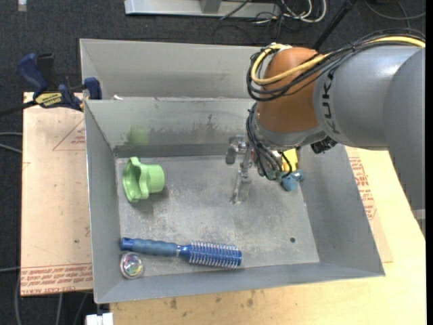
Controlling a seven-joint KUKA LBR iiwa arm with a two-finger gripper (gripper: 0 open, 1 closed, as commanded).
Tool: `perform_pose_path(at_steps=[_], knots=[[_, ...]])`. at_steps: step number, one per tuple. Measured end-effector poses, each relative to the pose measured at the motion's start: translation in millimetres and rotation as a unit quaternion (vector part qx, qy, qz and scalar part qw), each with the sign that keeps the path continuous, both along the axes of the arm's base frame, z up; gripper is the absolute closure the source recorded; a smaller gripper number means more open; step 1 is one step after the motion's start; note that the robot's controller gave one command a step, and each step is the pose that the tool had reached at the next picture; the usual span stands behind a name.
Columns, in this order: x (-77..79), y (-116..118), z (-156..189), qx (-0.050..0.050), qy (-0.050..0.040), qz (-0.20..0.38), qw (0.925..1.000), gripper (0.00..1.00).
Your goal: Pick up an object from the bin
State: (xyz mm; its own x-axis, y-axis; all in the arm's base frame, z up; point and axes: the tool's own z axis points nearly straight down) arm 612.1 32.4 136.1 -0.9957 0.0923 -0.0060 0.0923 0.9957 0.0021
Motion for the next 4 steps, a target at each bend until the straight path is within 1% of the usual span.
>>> perform_pose_path(at_steps=[1,2,3,4], knots=[[-50.7,11,-5,0.0,0.0049,0.014,0.9999,0.0],[-19.2,2,-69,-0.001,0.0035,0.061,0.9981,0.0],[-32.1,18,35,0.0,-0.0022,0.041,0.9992,0.0],[-92.8,-46,-21,-0.001,0.005,0.11,0.9939,0.0]])
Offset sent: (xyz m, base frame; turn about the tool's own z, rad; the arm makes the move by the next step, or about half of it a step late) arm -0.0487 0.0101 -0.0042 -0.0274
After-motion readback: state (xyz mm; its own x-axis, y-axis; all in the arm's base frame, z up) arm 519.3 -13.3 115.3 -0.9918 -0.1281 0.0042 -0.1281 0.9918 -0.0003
